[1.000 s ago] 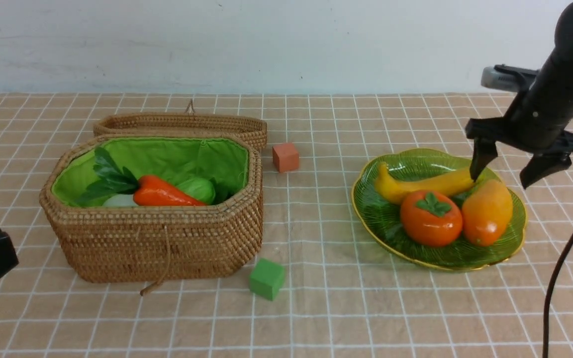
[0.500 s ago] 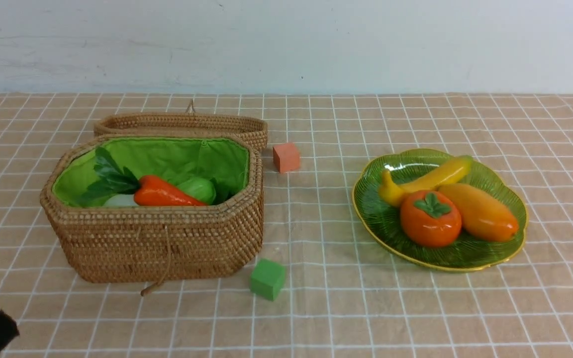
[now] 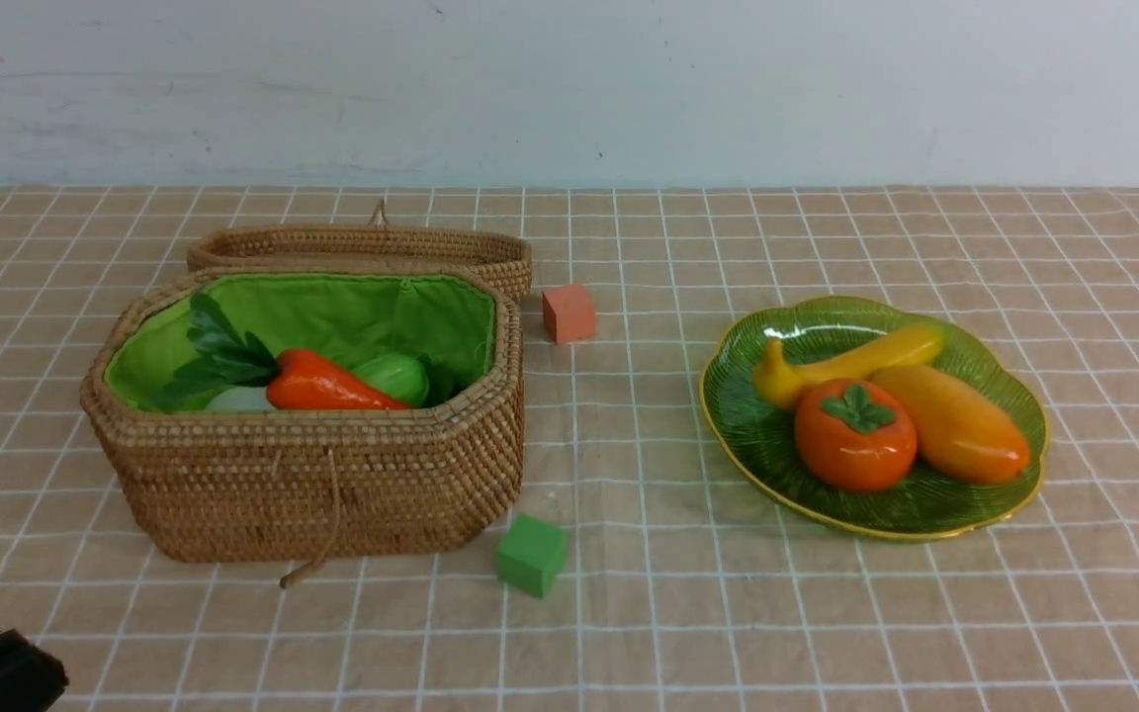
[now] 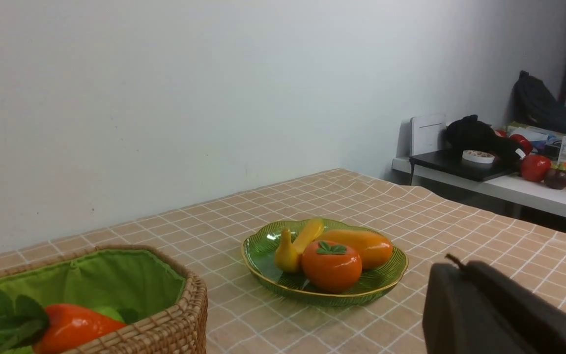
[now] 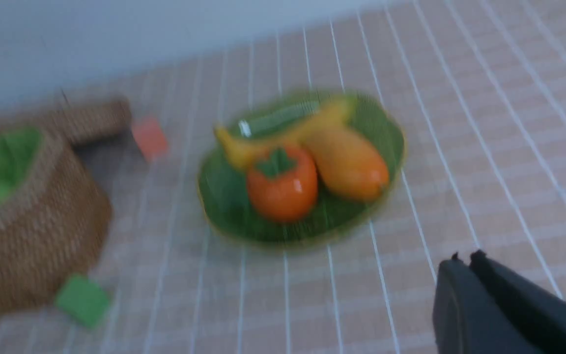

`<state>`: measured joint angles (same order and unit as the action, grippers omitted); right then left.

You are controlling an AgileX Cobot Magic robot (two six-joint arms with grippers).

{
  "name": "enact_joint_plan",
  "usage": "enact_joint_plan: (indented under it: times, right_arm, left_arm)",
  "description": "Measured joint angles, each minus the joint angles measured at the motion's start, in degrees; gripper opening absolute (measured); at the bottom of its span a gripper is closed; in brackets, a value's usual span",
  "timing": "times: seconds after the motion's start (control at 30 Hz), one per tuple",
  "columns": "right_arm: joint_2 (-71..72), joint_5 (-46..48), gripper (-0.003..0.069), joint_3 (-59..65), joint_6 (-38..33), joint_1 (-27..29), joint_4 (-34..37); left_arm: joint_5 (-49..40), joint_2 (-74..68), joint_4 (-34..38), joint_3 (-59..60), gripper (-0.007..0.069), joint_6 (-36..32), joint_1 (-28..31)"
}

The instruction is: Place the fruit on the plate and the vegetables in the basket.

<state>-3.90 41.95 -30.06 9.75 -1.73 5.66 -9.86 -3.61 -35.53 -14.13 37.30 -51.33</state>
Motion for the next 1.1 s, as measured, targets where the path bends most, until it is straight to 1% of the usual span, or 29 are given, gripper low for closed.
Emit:
enact_joint_plan:
  times: [0.07,0.13,0.17,0.23,0.3,0.33,0.47,0.5,0.6,0.63,0.67,0.7,0.73,0.8,0.93,1.03,1.1]
  right_arm:
    - [2.9,-5.8,0.0043,3.0,0.3,0.0,-0.1]
    - [4.6,-12.5,0.0071,6.6,1.5,0.0,-0.2]
    - [4.5,-13.1,0.0085,7.3,2.7,0.0,0.1]
    - [2.8,-12.5,0.0124,7.8,5.8,0.0,1.4]
    - [1.8,-11.9,0.0143,8.0,6.7,0.0,1.5]
    - [0.7,-10.0,0.0169,8.2,7.4,-0.3,0.9]
    - [-0.2,-3.7,0.0232,8.2,8.0,-4.0,-1.8]
    - [-0.2,-3.7,0.0232,8.2,8.0,-4.1,-1.8]
    - [-0.2,-2.0,0.0241,8.5,8.2,-4.8,-7.8]
    - [-0.2,-2.1,0.0241,8.5,8.2,-4.9,-8.2]
    - [-0.2,-3.2,0.0233,9.0,8.2,-4.9,-11.8]
    - [-0.2,-3.5,0.0232,9.2,8.2,-4.9,-12.3]
    - [-0.4,-4.9,0.0227,10.2,8.2,-5.0,-15.9]
    - [-0.4,-6.1,0.0226,11.3,8.3,-5.0,-18.5]
    - [-0.1,-7.7,0.0226,14.3,8.4,-5.0,-19.2]
    - [0.0,-9.0,0.0225,16.2,8.6,-4.4,-17.5]
    - [0.1,-11.5,0.0206,18.4,9.0,-3.6,-15.4]
  left_arm:
    - [-0.5,0.0,0.0,0.0,-0.0013,0.0,0.0]
    - [-1.4,0.0,0.0,0.1,-0.0013,0.0,0.1]
    - [-1.9,0.0,0.0,0.3,-0.0013,0.0,0.1]
    - [-3.0,0.1,0.0,0.5,-0.0013,0.0,0.1]
    - [-3.6,0.1,0.0,0.5,-0.0013,0.0,0.1]
    - [-4.3,0.1,0.0,0.5,-0.0013,0.0,0.1]
    - [-5.8,0.1,0.0,0.5,-0.0013,0.0,0.1]
    - [-5.9,0.1,0.0,0.5,-0.0013,0.0,0.1]
    - [-7.2,0.1,0.0,0.5,-0.0013,0.0,0.1]
    - [-7.4,0.1,0.0,0.5,-0.0013,0.0,0.1]
    - [-7.8,0.1,0.0,0.5,-0.0013,0.0,0.1]
    - [-7.8,0.1,0.0,0.5,-0.0013,0.0,0.1]
    - [-8.2,0.1,0.0,0.5,-0.0013,0.0,0.1]
    - [-8.9,0.1,0.0,0.5,-0.0013,0.0,0.1]
    - [-9.9,0.1,0.0,0.5,-0.0013,0.0,0.1]
    - [-10.2,0.1,0.0,0.5,-0.0013,0.0,0.1]
    - [-10.3,0.1,0.0,0.5,-0.0013,0.0,0.1]
